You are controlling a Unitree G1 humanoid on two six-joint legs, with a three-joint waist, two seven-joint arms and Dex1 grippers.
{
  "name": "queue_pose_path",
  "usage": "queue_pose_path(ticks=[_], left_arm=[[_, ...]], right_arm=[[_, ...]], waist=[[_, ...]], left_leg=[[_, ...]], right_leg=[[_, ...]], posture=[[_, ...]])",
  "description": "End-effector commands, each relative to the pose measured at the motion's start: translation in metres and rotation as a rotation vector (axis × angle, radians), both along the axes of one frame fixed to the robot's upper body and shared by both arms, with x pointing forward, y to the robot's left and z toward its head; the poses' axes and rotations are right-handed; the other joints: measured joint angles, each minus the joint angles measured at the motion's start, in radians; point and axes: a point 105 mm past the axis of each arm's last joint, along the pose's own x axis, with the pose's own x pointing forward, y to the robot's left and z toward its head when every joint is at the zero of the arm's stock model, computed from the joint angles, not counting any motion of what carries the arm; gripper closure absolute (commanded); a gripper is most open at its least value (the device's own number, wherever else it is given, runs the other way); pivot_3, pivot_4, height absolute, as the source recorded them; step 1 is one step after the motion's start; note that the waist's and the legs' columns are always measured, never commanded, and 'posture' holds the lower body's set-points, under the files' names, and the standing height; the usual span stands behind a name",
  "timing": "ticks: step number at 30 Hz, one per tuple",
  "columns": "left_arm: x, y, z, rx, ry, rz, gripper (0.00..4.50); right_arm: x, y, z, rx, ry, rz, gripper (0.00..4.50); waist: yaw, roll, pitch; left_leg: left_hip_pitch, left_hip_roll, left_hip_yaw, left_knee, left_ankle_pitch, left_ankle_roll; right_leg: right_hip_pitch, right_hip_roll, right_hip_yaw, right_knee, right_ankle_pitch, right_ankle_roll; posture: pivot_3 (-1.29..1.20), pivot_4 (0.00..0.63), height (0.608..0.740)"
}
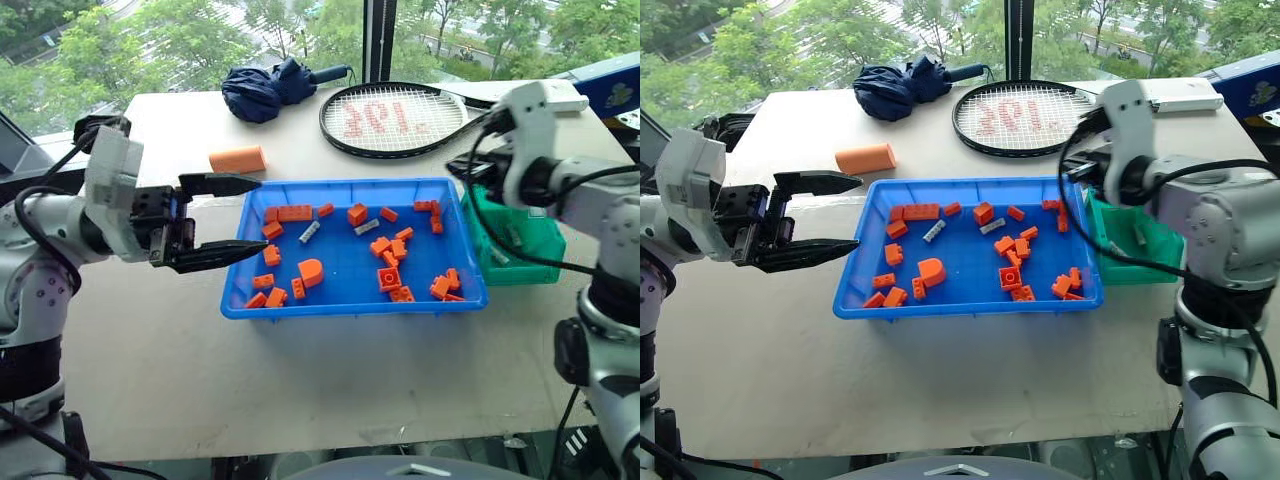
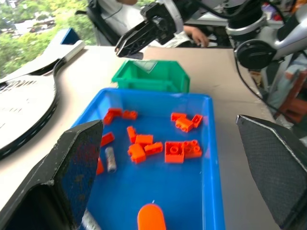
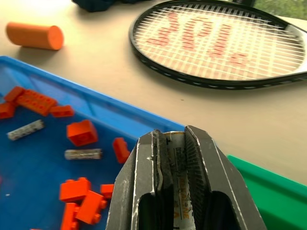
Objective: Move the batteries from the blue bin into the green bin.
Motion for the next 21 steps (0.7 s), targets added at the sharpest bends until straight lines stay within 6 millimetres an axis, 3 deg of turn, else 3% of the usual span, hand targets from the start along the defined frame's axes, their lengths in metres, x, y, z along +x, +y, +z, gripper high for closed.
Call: queue_pose_path(ticks=[1,7,10,13,14,15,16,17,21], left_arm=[[-0.005,-0.008,0.01,-0.013,-0.018,-0.034,0.0],[0.001,-0.009,0.004,0.033,-0.011,-0.015,0.0],[0.003,-0.008,0.005,0.044,-0.017,0.002,0.0],[0.004,-0.003,0.004,0.058,-0.015,0.025,0.0],[0.004,-0.002,0.004,0.065,-0.013,0.033,0.0],[0.005,0.002,0.001,0.083,-0.012,0.052,0.0],[0.006,0.008,-0.001,0.105,-0.012,0.078,0.0],[0.007,0.014,-0.004,0.123,-0.008,0.106,0.0],[0.014,0.046,-0.013,0.176,0.005,0.232,0.0]], right_arm=[[-0.002,-0.028,-0.007,0.013,0.012,-0.062,4.42],[0.001,-0.052,-0.052,-0.005,0.102,-0.124,4.42],[0.001,-0.06,-0.063,-0.026,0.107,-0.133,3.14],[0.004,-0.065,-0.061,-0.054,0.081,-0.148,1.98],[0.005,-0.066,-0.059,-0.061,0.07,-0.158,1.34],[0.007,-0.064,-0.052,-0.075,0.032,-0.138,1.09],[0.008,-0.057,-0.044,-0.068,0.001,-0.091,0.44],[0.007,-0.046,-0.038,-0.06,-0.018,-0.031,0.13],[0.004,0.005,-0.027,-0.065,-0.055,0.229,0.13]], waist=[[-0.004,0.0,0.0],[0.001,0.0,0.0],[0.002,0.0,0.0],[0.002,0.0,0.0],[0.002,0.0,0.0],[0.001,0.0,0.0],[-0.001,0.0,0.0],[-0.002,0.001,0.0],[-0.002,0.001,0.001]], left_leg=[[0.0,0.0,0.001,0.0,0.0,0.0],[0.001,0.001,0.005,0.001,0.0,0.0],[0.001,0.001,0.006,0.002,0.0,0.0],[0.001,0.001,0.006,0.002,0.0,0.0],[0.001,0.001,0.006,0.002,0.0,0.0],[0.001,0.001,0.006,0.002,0.0,0.0],[0.001,0.001,0.006,0.002,0.0,0.0],[0.001,0.001,0.007,0.001,0.0,0.0],[0.001,0.003,0.009,0.0,0.0,0.0]], right_leg=[[0.0,0.0,0.001,0.0,0.0,0.0],[-0.003,0.001,0.006,0.005,0.0,0.0],[-0.003,0.001,0.006,0.006,0.0,0.0],[-0.003,0.001,0.006,0.006,0.0,0.0],[-0.003,0.001,0.006,0.006,0.0,0.0],[-0.003,0.001,0.006,0.006,0.0,0.0],[-0.003,0.001,0.006,0.006,0.0,0.0],[-0.004,0.001,0.007,0.006,0.0,0.0],[-0.005,0.003,0.009,0.007,0.0,0.0]], posture=[[0.0,0.15,0.74],[0.0,0.15,0.74],[0.0,0.15,0.74],[0.0,0.15,0.74],[0.0,0.15,0.74],[0.0,0.15,0.74],[0.0,0.15,0.74],[0.0,0.15,0.74],[0.0,0.15,0.74]])
